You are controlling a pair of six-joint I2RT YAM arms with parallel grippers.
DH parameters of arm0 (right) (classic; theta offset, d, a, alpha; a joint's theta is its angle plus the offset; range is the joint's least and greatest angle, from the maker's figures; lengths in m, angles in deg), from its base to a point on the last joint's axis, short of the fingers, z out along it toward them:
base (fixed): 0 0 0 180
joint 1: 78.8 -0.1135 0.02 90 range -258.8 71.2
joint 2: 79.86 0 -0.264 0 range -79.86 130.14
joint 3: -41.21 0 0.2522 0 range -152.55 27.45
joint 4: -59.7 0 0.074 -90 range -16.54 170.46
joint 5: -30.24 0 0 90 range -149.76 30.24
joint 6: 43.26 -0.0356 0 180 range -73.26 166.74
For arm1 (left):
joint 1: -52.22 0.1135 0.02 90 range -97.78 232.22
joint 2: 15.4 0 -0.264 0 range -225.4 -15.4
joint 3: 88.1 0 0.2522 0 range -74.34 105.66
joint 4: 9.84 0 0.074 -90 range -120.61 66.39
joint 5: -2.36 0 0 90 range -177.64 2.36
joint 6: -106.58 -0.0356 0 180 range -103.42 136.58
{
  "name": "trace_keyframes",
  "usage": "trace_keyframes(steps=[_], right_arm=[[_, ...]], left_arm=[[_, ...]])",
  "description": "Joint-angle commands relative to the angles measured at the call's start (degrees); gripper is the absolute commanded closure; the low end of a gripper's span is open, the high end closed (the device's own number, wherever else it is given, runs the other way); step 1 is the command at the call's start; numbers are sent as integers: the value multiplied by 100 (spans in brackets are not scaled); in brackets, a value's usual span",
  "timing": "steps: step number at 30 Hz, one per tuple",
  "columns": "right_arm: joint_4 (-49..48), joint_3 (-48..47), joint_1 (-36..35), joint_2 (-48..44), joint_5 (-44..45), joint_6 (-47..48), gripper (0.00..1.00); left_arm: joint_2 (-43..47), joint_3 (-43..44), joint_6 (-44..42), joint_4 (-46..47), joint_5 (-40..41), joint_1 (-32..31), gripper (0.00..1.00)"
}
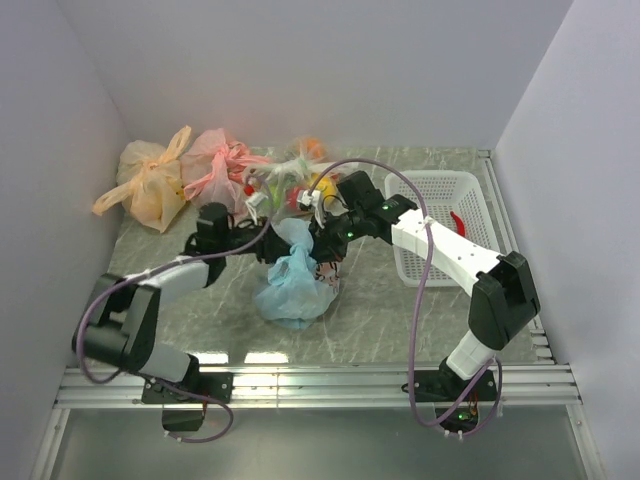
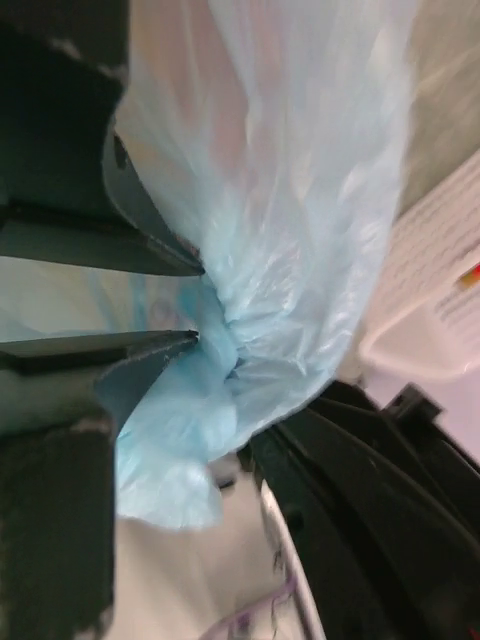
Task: Place the fake fruits into the plastic bag and tie a complex knot
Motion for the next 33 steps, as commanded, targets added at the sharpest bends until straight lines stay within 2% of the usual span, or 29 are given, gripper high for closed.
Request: trace_keyframes(steps=[1,5,7,8,10,11,12,13,15,17,23,24,26,28,29,31,33], right_arm=[[227,-42,1,-81,62,205,100],[253,-103,124,15,-123,83,100],[324,-173,177,76,-211,74,100],[393,-243,186,129,-228,82,100],[394,-262,212,156,-220,39,100],[429,-270,221,173,-211,47,100],[429,-270,221,174,-185,30,100],[421,-270,230,174,-185,30,100],[438,-253,238,165,-158,47,100],[386,-244,230,156,-123,47,100],[543,-428,238,279,-237,65,100],[535,-437,238,305,-263,21,100],[570,-472,238,332,-272,3,100],[657,-516,230,375,-299,64,100],[693,-569,238,393,-290,91,100],[798,-613,238,402,-141,240,100],[948,-622,282,358,34,319,100]], left_arm=[[738,496,-1880,-2241,228,593,65],[1109,943,-3303,-4368,26,1429,64],[1250,1129,-3848,-5756,-430,1745,57],[1311,1399,-4817,-6274,-457,1756,55],[1582,1551,-5475,-7390,-327,1738,55],[1724,1534,-5460,-7413,-186,1721,55],[1847,1525,-5355,-7370,-37,1695,41],[2066,1508,-5189,-7143,382,1581,35],[2182,1516,-4960,-7053,526,1466,29],[2243,1455,-4479,-6695,1034,1081,29],[2007,1420,-4115,-6009,1755,157,29],[1702,1437,-4072,-5755,2010,-131,37],[1612,1490,-4089,-5709,2004,-186,40],[1374,1543,-4080,-5559,2056,-300,56],[1295,1604,-4063,-5541,2161,-310,79],[1093,1735,-4088,-5760,2214,-301,96],[1144,1701,-4063,-5805,2502,-188,100]])
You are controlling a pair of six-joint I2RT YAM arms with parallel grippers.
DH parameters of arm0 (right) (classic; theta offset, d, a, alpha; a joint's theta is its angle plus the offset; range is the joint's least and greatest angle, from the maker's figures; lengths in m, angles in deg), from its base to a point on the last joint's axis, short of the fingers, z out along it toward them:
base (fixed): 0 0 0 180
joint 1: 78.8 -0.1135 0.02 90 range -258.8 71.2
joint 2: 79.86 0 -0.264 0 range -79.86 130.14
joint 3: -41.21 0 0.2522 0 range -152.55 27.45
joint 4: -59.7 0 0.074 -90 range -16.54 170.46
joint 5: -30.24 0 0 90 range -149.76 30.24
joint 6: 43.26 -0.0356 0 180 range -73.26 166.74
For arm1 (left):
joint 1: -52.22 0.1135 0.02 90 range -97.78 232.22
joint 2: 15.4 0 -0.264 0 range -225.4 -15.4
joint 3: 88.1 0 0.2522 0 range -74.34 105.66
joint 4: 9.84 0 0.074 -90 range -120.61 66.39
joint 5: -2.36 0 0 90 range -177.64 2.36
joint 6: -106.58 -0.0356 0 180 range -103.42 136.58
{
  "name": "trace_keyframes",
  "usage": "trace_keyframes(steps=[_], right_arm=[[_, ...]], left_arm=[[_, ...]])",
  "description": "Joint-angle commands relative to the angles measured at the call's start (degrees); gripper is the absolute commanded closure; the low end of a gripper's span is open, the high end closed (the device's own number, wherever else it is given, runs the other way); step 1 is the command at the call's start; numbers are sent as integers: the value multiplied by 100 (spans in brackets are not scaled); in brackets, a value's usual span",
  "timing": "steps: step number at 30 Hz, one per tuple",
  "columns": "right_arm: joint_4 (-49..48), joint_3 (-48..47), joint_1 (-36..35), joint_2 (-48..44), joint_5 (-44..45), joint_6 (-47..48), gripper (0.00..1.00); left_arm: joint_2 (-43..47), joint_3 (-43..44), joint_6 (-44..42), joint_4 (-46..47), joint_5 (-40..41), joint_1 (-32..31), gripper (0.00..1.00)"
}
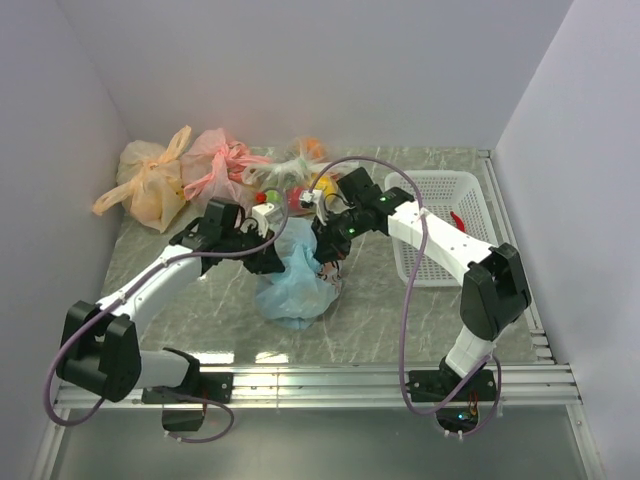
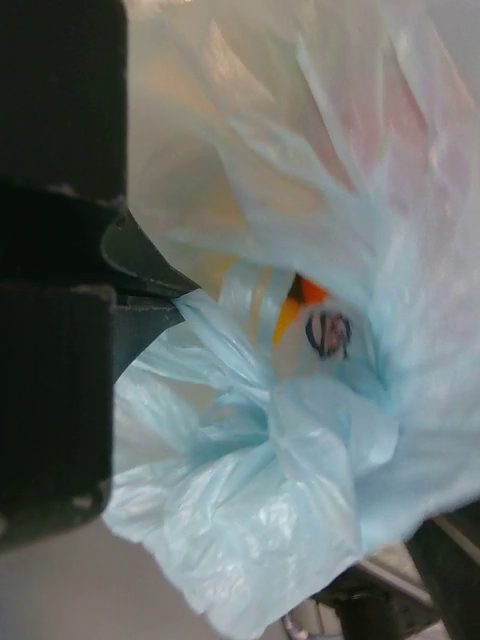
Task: Place the fake fruits into the plastic bag and tie a complex knot
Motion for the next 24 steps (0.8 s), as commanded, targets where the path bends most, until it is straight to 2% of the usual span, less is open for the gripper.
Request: trace_keyframes(steps=[1,3,10,13,18,24], right_arm=[[309,-229,112,-85,323,250,100],[371,-176,226,-156,421,302,100],[740,96,525,-402,939,698,100],[740,246,691,-516,1282,829,100],[872,474,1069,-596,1721,1076,100],[846,844,1439,-666,2283,1445,100]], left_arm=[[165,121,386,220,480,215,100],[454,-37,626,379,629,557,100],[1343,-416,952,459,1586,1139,100],[1546,-451,812,249,2061,1349,100],[1476,-337,443,-322,2239,1893,100],[1309,-240,-321,-568,2827,2106,100]])
